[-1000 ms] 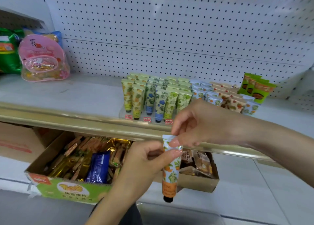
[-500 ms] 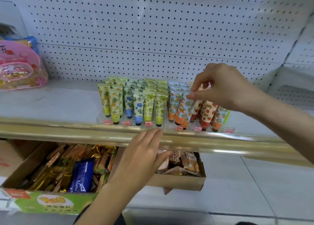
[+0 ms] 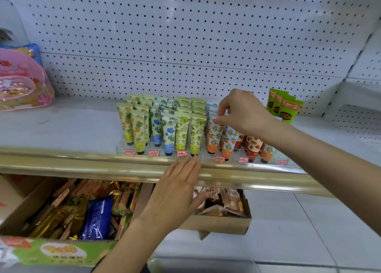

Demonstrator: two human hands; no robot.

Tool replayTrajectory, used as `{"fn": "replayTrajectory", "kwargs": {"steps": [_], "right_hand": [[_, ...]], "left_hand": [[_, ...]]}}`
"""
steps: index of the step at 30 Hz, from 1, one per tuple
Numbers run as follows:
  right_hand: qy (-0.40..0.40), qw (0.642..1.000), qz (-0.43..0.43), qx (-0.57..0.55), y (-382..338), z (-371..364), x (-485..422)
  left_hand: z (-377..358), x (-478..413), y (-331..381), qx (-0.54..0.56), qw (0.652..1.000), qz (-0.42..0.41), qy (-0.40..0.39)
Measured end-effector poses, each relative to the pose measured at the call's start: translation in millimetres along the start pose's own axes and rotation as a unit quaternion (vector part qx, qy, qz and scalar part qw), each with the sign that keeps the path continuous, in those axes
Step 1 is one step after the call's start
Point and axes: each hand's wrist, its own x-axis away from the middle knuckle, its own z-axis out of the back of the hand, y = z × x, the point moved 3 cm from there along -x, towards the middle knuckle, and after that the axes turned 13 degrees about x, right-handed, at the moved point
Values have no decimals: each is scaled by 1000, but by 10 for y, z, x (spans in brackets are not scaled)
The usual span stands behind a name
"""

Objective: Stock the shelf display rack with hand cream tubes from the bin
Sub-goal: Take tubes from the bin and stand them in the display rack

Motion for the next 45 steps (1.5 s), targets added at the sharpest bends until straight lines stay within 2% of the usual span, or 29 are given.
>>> {"fn": "replayTrajectory", "kwargs": {"steps": [12,23,26,29,32,35,38,40,43,45], "right_hand": [[-18,999,-18,23,31,-113,-52],[-29,1000,2,3,61,10,39],[-13,998,53,40,63,131,190],[9,983,141,117,2,163,562],[24,950,224,216,-56,-67,1040],[27,940,254,224,-52,-392,1422],[-27,943,264,200,-11,-861,1738],[-102,947,262,156,-5,-1210,1942],[-266,935,227,67,16,-1822,2302],[-385,908,166,28,37,-2313,2582]], "left_hand": [[-96,-4,12,-10,999,1,-37],[-15,13,35,-23,999,-14,-45],[131,41,66,-38,998,-17,-43],[278,121,99,-24,998,-27,-54],[290,258,151,-52,995,-40,-70],[175,449,191,-49,994,-39,-86],[-55,715,261,-14,993,-40,-108],[-276,933,275,-1,991,-49,-128],[-712,1308,200,27,986,-29,-162],[-998,1581,119,42,981,15,-191]]}}
